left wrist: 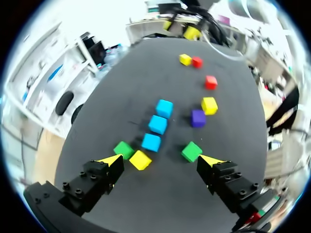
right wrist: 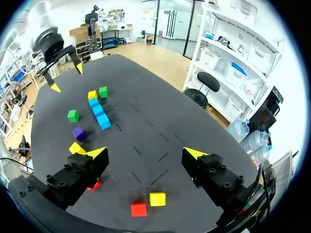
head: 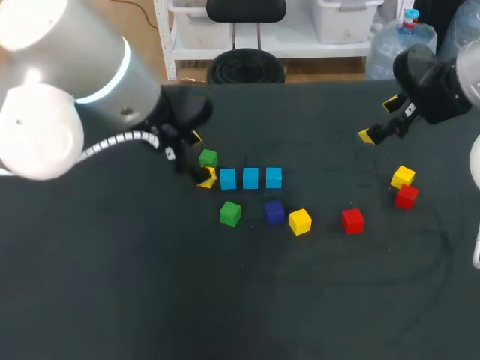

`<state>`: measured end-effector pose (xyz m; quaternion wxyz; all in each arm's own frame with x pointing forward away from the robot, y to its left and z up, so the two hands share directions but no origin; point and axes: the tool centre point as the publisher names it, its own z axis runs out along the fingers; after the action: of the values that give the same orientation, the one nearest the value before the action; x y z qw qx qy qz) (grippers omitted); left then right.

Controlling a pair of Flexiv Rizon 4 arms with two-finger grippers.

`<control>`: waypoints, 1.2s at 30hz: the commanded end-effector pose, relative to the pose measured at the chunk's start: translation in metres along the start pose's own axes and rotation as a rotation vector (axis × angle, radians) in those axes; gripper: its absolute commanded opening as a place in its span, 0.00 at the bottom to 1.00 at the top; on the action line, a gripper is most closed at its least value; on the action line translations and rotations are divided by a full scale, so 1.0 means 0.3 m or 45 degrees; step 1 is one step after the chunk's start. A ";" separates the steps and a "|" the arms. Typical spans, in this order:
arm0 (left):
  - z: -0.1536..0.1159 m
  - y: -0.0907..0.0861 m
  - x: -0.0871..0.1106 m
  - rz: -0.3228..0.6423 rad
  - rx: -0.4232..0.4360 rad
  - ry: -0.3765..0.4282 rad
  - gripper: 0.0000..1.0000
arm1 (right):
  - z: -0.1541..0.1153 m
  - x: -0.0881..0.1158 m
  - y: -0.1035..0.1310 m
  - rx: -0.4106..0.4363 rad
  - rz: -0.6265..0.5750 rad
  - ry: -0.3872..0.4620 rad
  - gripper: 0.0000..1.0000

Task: Place the blue cubes, place green cubes on the blue cubes, place the yellow cubes on the green cubes, then place the red cubes on the yellow cubes, and place purple cube on the red cubes.

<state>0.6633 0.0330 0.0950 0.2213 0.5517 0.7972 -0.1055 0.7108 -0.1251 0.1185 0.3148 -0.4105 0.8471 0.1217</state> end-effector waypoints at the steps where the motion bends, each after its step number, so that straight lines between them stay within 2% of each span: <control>1: -0.014 0.033 -0.034 -0.107 0.014 0.000 1.00 | -0.001 0.000 0.004 0.007 0.001 0.002 1.00; 5: -0.016 0.041 -0.059 -0.210 0.014 -0.021 1.00 | -0.001 0.000 0.004 0.007 0.001 0.002 1.00; 13: 0.021 0.069 -0.085 -0.336 -0.053 0.061 1.00 | -0.001 0.000 0.004 0.007 0.001 0.002 1.00; 29: 0.115 0.208 -0.078 -0.526 -0.093 0.214 1.00 | -0.001 0.000 0.004 0.007 0.001 0.002 1.00; 36: 0.165 0.250 -0.075 -0.631 -0.121 0.260 1.00 | -0.001 0.000 0.004 0.007 0.001 0.002 1.00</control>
<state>0.7419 0.0285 0.0727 0.1555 0.3407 0.9241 -0.0763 0.7108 -0.1251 0.1185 0.3148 -0.4104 0.8471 0.1217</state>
